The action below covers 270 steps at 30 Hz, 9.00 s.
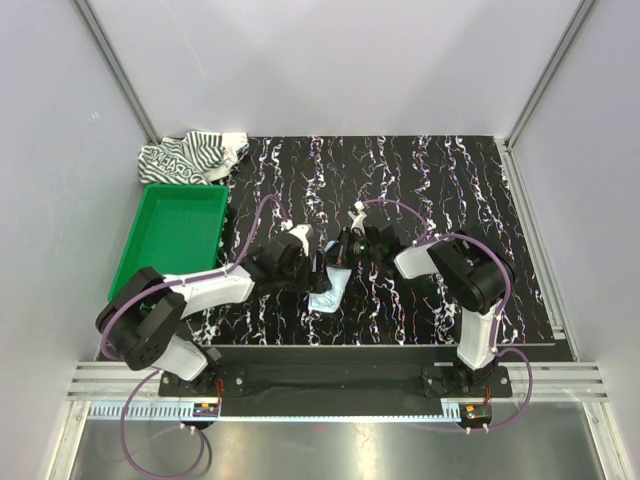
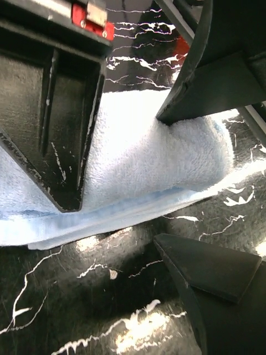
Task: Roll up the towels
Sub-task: Roll the towel, then place the rolled towel into the container, then move the towel to the center of the board, then flatten the towel
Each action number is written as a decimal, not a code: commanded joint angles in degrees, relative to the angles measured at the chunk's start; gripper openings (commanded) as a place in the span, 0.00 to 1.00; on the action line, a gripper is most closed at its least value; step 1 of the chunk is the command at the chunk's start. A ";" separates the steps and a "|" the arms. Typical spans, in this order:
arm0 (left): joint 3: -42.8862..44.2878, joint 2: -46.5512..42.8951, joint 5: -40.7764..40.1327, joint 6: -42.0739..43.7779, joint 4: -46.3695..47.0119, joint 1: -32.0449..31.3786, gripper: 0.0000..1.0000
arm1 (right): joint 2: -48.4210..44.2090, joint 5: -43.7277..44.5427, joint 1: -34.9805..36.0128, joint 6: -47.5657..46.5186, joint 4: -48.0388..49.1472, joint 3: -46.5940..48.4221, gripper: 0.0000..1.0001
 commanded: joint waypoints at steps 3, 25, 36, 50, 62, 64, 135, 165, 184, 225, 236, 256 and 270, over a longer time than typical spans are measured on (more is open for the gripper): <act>-1.96 6.44 0.71 -0.69 3.43 0.38 0.84 | -0.88 3.20 0.63 -2.95 -5.91 0.78 0.07; -4.25 10.50 6.00 -4.30 11.46 0.38 0.00 | -6.50 5.83 0.63 -5.14 -13.89 1.65 0.24; -4.16 -5.14 2.13 -5.35 3.46 0.38 0.00 | -23.99 41.93 0.46 -9.62 -60.29 26.17 0.59; 9.63 -30.90 -16.32 0.00 -19.22 13.62 0.00 | -43.41 42.06 -0.07 -7.34 -67.96 21.54 0.66; -3.62 -36.54 -9.65 -16.94 1.32 45.80 0.00 | -48.69 32.82 0.01 -7.78 -69.80 15.38 0.63; -6.26 -34.69 -10.17 -20.10 8.00 47.22 0.00 | -48.95 32.29 -0.07 -8.13 -71.21 15.11 0.63; 7.07 4.53 2.31 -26.63 24.56 58.05 0.95 | -52.29 31.15 -0.07 -8.04 -71.83 7.90 0.64; 95.95 57.51 -13.95 9.59 -31.36 45.30 0.97 | -52.56 29.57 -0.07 -7.87 -69.63 4.47 0.65; 97.88 63.76 -12.46 11.43 -24.59 45.21 0.00 | -47.83 29.04 -0.07 -7.34 -66.82 2.80 0.65; 39.11 4.44 3.43 13.12 -19.93 3.47 0.99 | -61.44 52.77 -0.16 -0.66 -88.10 14.51 0.77; 28.80 -0.23 -8.93 10.55 -23.69 3.11 0.99 | -58.89 40.47 -0.34 7.95 -77.99 -0.70 0.81; 35.47 22.35 -10.44 6.60 -21.25 25.26 0.99 | -43.51 32.20 -0.34 8.57 -66.74 -9.32 0.82; 49.54 39.67 -0.07 10.55 -20.46 25.34 0.53 | -32.17 32.55 -0.34 7.25 -59.62 -10.29 0.35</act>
